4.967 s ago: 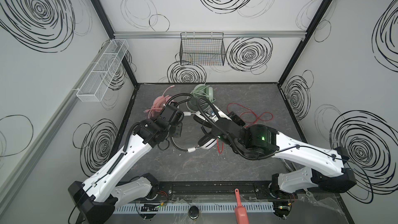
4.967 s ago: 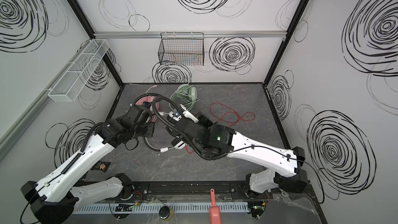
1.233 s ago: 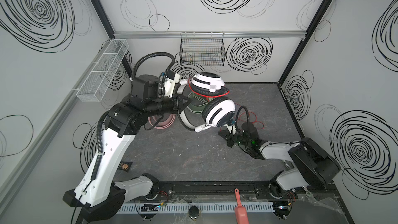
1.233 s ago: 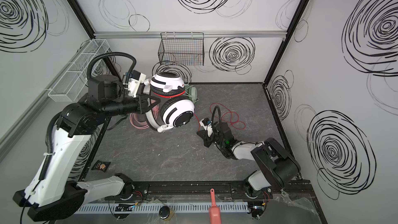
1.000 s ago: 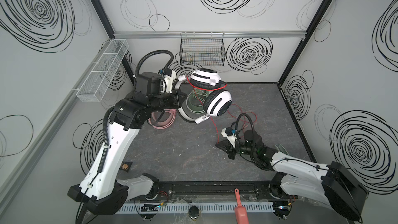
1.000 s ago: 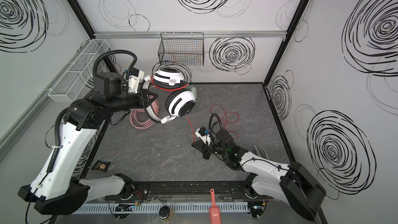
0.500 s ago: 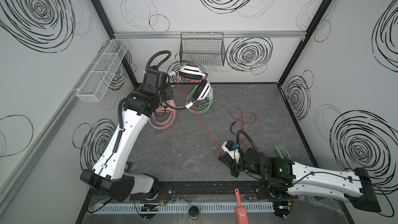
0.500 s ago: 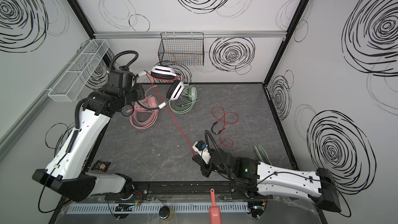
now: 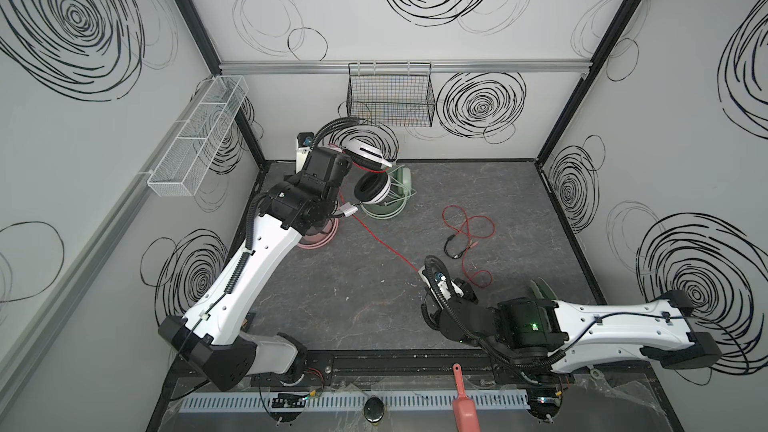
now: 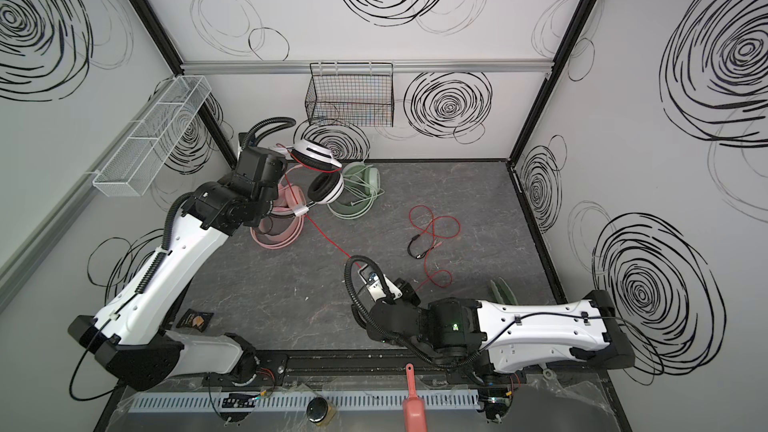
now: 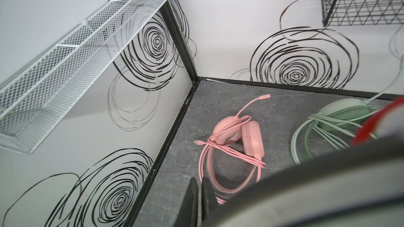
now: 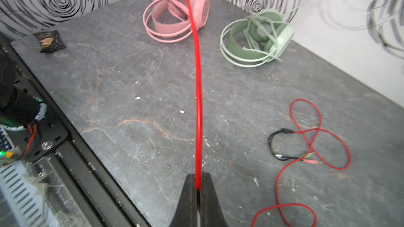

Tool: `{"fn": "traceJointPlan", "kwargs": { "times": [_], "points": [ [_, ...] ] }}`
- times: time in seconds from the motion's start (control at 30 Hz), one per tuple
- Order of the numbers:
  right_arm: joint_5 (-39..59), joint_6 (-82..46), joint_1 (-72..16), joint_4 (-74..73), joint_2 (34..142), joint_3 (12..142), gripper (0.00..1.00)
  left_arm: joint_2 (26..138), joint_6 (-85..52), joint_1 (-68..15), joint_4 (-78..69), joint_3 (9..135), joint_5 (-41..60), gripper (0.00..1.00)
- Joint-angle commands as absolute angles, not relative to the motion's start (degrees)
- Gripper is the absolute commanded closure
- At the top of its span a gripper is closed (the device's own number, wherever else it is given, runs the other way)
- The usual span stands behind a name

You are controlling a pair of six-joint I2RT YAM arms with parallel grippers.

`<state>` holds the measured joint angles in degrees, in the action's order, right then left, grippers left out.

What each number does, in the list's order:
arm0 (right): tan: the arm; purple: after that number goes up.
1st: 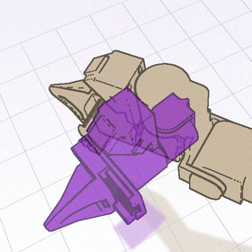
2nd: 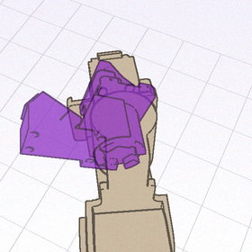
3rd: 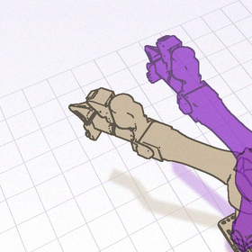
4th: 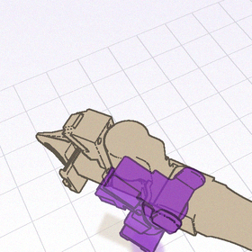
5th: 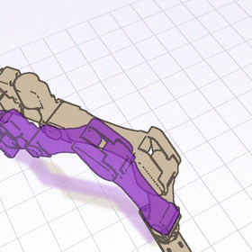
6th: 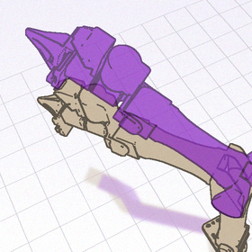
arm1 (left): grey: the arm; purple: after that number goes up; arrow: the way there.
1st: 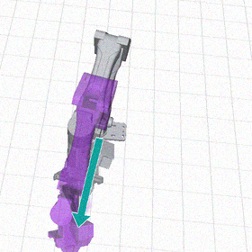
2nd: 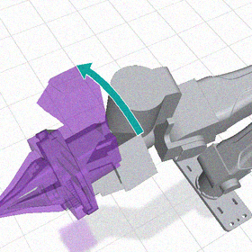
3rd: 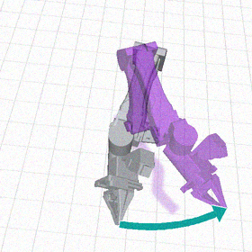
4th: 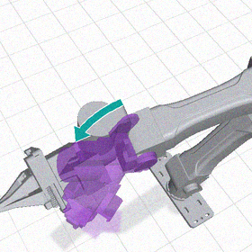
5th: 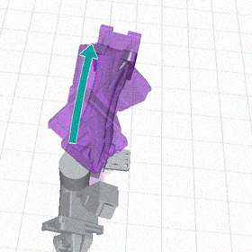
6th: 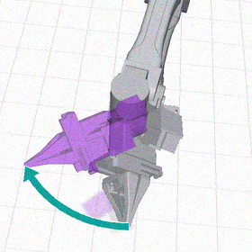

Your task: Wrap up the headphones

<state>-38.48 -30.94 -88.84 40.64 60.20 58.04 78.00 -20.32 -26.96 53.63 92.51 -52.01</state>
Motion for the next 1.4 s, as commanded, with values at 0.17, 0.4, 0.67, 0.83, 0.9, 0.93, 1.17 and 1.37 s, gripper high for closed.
{"fn": "traceJointPlan", "kwargs": {
  "times": [0.17,0.4,0.67,0.83,0.9,0.93,1.17,1.37],
  "points": [
    [-56.84,-41.13,-90.98,58.87,58.24,65.11,1.00,75.94,-24.04,-25.23,51.10,93.24,-53.19,1.00],
    [-57.05,-41.86,-91.51,59.50,59.28,64.76,1.00,75.47,-24.31,-20.94,50.81,92.49,-46.72,1.00],
    [-60.39,-35.26,-93.05,61.34,60.76,70.82,1.00,76.38,-24.28,-25.41,52.01,91.54,-53.17,1.00],
    [-67.15,-5.49,-91.65,39.34,58.01,68.89,1.00,75.56,-23.10,-32.72,52.56,87.71,-43.67,1.00],
    [-62.53,10.30,-87.72,26.41,54.75,66.48,1.00,74.76,-21.33,-36.93,52.43,85.09,-38.00,1.00],
    [-59.63,15.00,-85.73,22.04,53.55,65.66,1.00,74.58,-20.94,-39.01,52.92,84.08,-36.87,1.00],
    [-43.73,32.55,-73.14,14.72,52.67,64.72,1.00,72.27,-21.86,-53.68,57.25,77.86,-33.14,1.00],
    [-30.50,30.94,-60.78,13.93,53.06,62.29,1.00,68.48,-21.80,-61.22,56.29,76.49,-26.59,1.00]
  ]
}}
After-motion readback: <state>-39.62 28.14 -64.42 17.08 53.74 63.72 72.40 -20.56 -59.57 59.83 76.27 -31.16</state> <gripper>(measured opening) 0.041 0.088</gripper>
